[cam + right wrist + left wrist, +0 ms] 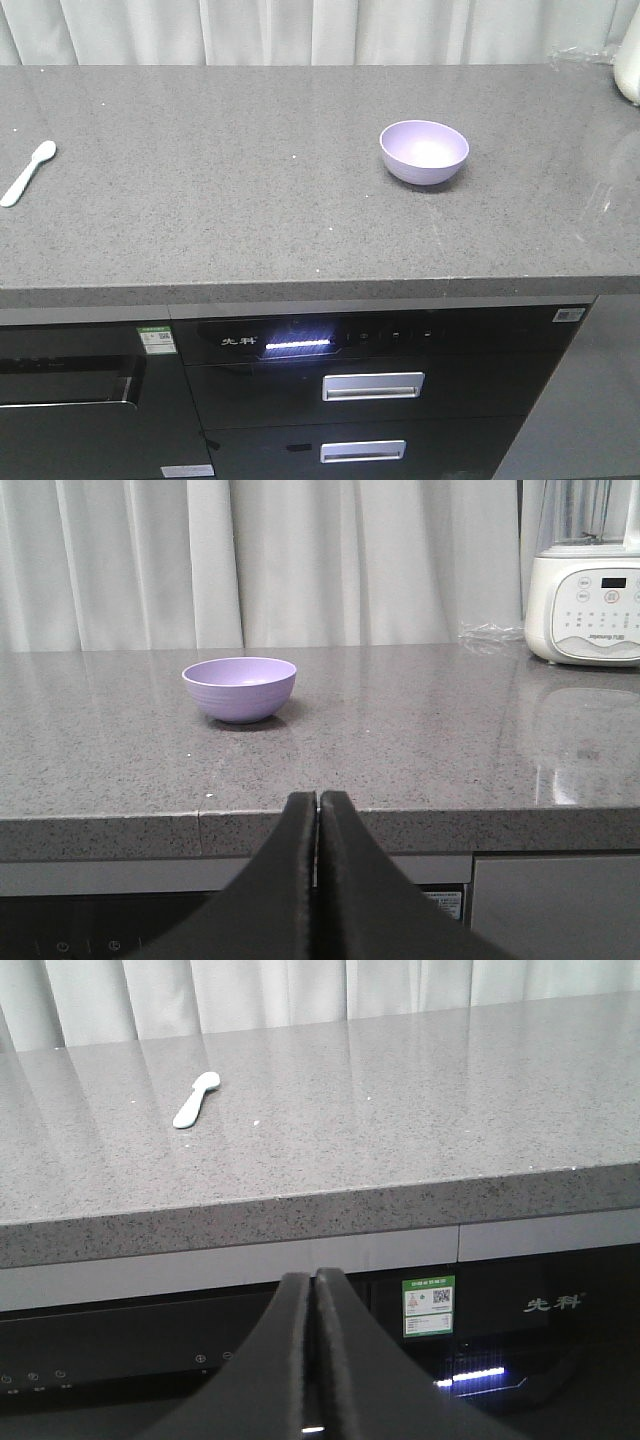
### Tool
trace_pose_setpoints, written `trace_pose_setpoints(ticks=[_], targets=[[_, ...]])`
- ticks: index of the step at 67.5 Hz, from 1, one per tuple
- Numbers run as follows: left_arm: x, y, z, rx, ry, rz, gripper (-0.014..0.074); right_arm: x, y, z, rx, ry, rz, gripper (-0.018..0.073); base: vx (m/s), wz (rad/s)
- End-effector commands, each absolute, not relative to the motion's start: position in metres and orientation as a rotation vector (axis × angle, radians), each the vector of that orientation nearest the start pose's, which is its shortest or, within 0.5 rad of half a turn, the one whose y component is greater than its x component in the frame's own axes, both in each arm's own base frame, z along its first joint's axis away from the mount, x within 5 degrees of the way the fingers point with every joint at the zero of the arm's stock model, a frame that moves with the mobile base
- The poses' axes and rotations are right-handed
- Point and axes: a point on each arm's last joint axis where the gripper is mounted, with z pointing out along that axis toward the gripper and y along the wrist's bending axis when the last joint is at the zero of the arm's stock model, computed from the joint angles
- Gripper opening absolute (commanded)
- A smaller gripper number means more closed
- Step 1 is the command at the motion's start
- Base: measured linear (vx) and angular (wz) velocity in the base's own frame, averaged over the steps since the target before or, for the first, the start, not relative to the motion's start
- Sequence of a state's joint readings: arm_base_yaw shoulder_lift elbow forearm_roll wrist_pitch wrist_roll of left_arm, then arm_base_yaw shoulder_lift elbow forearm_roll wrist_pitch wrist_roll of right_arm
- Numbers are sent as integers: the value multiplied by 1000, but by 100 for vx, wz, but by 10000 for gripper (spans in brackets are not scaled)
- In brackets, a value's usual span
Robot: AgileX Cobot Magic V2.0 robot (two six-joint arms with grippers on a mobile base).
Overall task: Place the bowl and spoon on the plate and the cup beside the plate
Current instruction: 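Drive closer and align the base with the lavender bowl and spoon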
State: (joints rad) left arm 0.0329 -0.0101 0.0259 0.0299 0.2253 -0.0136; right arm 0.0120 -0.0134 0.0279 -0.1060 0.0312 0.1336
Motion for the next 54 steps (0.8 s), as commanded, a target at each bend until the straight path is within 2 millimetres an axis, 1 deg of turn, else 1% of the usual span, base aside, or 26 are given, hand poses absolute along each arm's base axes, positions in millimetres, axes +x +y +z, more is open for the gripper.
trace_pose_setpoints(ticks=[1, 54], targets=[[55, 2, 195, -32, 1630, 28, -6, 56, 1, 208, -1, 1450, 30, -3, 7, 0], [55, 2, 195, -32, 1630, 28, -6, 56, 1, 208, -1, 1450, 30, -3, 7, 0]])
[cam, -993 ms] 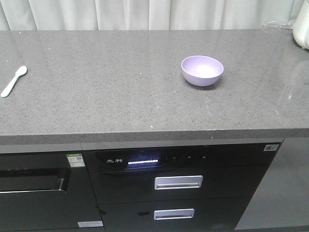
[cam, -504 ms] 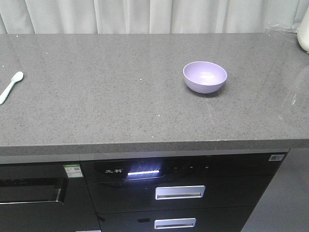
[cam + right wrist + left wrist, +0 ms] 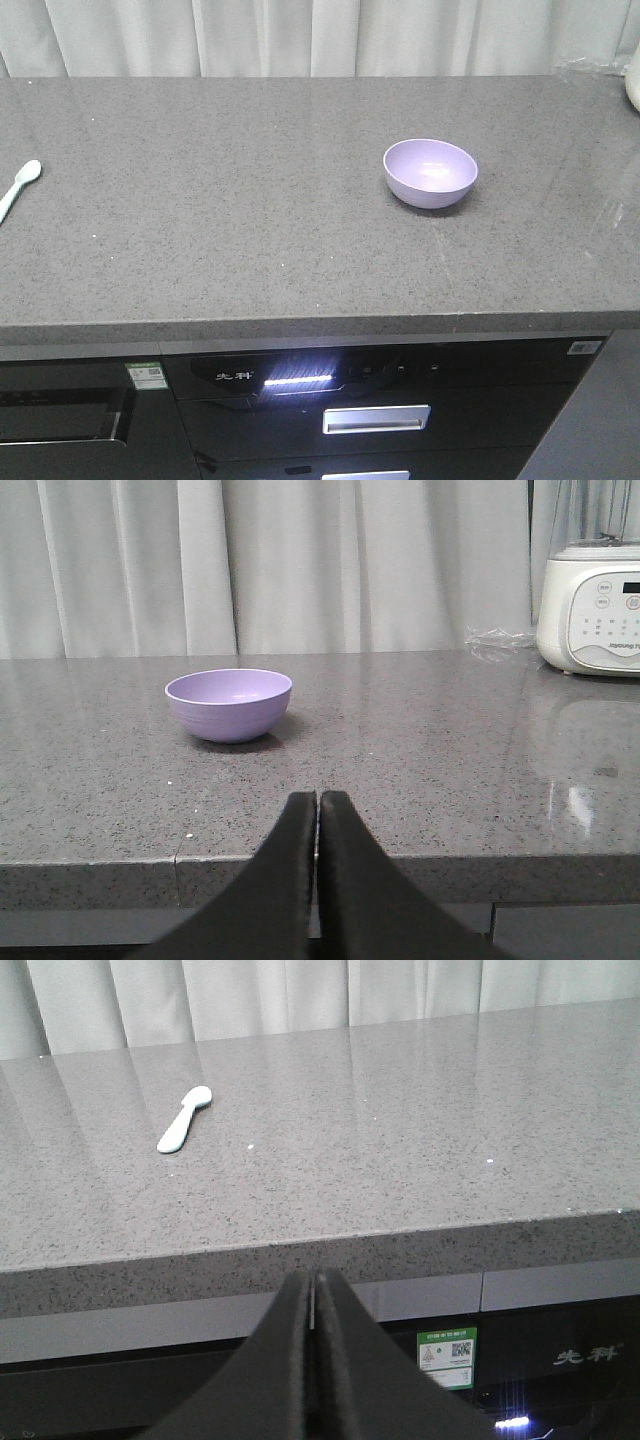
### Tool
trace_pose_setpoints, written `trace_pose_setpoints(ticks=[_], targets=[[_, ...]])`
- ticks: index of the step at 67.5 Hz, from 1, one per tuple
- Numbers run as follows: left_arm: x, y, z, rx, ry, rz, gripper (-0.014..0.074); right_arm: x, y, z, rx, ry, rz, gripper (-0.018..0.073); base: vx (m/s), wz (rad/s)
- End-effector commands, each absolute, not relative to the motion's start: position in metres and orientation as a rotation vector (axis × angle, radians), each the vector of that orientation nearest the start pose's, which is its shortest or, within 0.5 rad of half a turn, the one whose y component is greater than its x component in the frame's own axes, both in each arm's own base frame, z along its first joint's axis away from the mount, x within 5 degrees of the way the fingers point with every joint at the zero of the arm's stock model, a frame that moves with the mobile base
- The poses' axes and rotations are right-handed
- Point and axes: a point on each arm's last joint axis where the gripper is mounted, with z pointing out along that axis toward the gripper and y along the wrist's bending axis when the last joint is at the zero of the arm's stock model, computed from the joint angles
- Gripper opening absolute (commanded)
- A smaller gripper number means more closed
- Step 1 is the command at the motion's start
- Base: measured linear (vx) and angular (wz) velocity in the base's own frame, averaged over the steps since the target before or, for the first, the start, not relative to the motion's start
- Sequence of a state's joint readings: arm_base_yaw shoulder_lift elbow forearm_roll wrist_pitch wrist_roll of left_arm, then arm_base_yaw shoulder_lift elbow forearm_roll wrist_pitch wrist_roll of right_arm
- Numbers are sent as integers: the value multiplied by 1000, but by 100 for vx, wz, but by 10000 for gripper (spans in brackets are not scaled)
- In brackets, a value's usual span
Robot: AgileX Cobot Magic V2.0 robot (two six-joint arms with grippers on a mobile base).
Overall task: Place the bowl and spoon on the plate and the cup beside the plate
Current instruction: 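Drive closer and align the base with the lavender bowl and spoon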
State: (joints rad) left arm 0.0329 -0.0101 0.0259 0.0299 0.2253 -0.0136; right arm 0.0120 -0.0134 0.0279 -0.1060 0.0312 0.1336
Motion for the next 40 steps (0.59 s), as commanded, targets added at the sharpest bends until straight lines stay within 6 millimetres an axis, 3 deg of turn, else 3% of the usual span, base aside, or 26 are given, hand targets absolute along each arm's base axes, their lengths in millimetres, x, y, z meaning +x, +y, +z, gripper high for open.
trace_pose_setpoints(ticks=[1, 40], targets=[[55, 2, 195, -32, 1630, 28, -6, 56, 1, 208, -1, 1450, 30, -3, 7, 1], [55, 2, 195, -32, 1630, 28, -6, 56, 1, 208, -1, 1450, 30, -3, 7, 1]])
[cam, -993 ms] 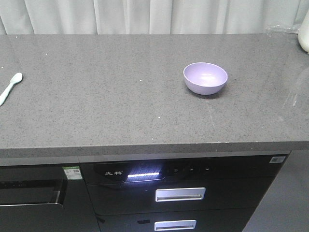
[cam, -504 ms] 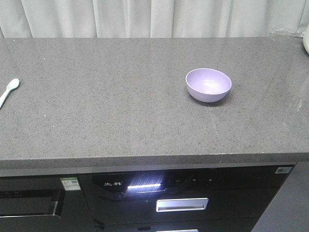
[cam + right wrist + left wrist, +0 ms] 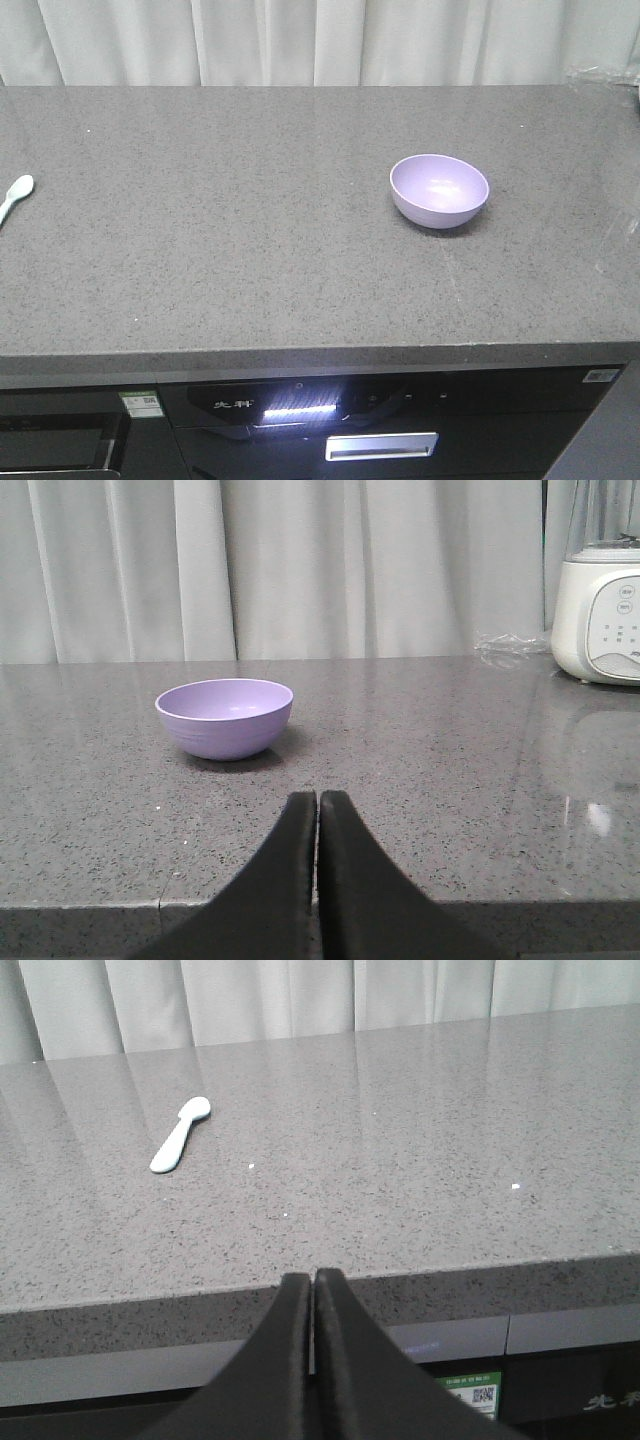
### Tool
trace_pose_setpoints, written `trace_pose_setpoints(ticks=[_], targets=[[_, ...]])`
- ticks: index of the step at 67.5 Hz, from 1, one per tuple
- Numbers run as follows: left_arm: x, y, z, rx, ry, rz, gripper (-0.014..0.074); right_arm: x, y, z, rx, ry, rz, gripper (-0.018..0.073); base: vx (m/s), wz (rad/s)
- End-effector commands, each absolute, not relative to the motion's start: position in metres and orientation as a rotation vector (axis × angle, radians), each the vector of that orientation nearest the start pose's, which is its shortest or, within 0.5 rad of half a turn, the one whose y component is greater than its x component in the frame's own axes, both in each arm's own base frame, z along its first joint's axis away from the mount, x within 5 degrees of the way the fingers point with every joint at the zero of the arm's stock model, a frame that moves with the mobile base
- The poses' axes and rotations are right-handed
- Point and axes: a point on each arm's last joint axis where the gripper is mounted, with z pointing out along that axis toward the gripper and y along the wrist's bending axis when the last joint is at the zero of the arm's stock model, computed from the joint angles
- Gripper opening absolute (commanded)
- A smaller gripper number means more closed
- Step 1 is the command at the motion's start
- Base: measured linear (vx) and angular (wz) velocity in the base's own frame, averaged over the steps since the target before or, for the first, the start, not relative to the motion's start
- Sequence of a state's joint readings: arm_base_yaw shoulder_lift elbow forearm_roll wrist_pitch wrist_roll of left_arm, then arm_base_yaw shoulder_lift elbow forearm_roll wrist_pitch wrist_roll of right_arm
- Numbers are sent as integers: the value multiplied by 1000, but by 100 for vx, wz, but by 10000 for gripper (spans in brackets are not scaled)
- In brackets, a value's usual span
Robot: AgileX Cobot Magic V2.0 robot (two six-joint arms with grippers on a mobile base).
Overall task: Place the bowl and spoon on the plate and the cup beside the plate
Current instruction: 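Drive closer and align the base with the lavender bowl and spoon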
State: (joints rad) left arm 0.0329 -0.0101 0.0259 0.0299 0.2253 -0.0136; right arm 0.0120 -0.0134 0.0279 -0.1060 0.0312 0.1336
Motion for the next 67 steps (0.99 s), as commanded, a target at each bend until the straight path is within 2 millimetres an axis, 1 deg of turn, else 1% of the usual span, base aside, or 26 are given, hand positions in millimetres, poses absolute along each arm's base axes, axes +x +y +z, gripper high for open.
trace_pose_setpoints(ticks=[1, 67], targets=[[55, 2, 195, -32, 1630, 28, -6, 56, 1, 208, -1, 1450, 30, -3, 7, 1], [55, 2, 195, -32, 1630, 28, -6, 56, 1, 208, -1, 1450, 30, -3, 5, 1]])
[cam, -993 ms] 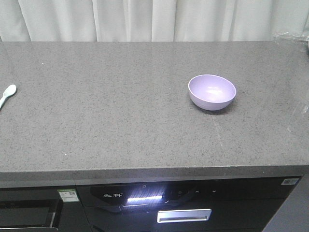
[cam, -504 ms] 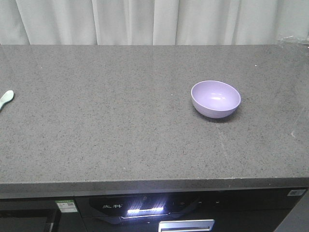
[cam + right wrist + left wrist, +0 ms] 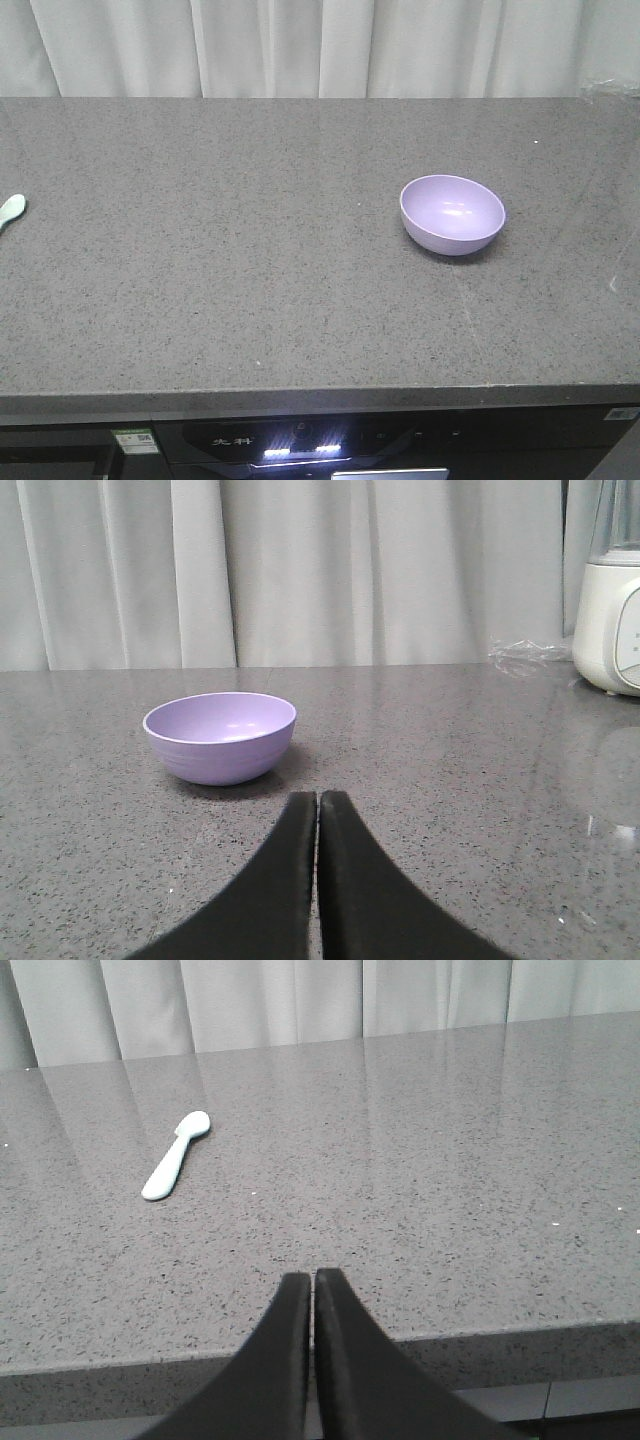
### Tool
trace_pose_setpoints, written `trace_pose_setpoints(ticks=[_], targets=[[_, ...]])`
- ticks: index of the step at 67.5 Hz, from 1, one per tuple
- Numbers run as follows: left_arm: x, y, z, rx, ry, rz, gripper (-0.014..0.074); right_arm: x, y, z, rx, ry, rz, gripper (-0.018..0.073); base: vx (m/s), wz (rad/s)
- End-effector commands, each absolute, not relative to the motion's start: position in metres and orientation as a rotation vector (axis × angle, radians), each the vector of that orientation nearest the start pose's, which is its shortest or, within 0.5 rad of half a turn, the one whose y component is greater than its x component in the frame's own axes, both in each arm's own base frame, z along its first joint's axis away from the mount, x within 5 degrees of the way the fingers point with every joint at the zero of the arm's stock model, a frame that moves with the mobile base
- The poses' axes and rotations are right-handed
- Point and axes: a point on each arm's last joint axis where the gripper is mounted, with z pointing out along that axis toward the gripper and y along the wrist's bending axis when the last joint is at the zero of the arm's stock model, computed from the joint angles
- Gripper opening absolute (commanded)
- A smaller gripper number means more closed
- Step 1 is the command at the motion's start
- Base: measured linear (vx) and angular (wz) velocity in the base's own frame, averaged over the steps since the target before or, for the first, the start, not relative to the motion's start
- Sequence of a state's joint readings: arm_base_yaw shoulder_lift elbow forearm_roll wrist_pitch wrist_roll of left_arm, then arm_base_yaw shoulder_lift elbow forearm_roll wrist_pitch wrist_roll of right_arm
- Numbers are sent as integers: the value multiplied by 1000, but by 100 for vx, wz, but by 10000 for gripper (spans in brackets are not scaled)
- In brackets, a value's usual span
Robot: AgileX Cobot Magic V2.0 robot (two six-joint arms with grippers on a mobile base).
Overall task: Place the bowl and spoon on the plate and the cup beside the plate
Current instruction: 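Drive closer and align the base with the lavender bowl and spoon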
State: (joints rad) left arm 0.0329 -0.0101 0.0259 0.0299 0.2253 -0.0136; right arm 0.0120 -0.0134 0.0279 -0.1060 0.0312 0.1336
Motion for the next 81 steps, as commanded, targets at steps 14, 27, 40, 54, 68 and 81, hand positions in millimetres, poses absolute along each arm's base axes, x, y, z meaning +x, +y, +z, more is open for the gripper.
trace_pose_setpoints(ticks=[14, 27, 40, 54, 68, 81], targets=[[55, 2, 195, -32, 1630, 28, -6, 56, 1, 208, -1, 1450, 30, -3, 3, 0], [55, 2, 195, -32, 1630, 28, -6, 56, 1, 208, -1, 1450, 30, -3, 3, 1], [55, 2, 195, -32, 1630, 28, -6, 56, 1, 208, -1, 1450, 30, -3, 4, 1], [55, 2, 195, -32, 1630, 28, -6, 56, 1, 208, -1, 1450, 30, -3, 4, 0], [55, 2, 195, -32, 1630, 28, -6, 56, 1, 208, -1, 1450, 30, -3, 4, 0], [55, 2, 195, -32, 1630, 28, -6, 56, 1, 208, -1, 1450, 30, -3, 4, 0]])
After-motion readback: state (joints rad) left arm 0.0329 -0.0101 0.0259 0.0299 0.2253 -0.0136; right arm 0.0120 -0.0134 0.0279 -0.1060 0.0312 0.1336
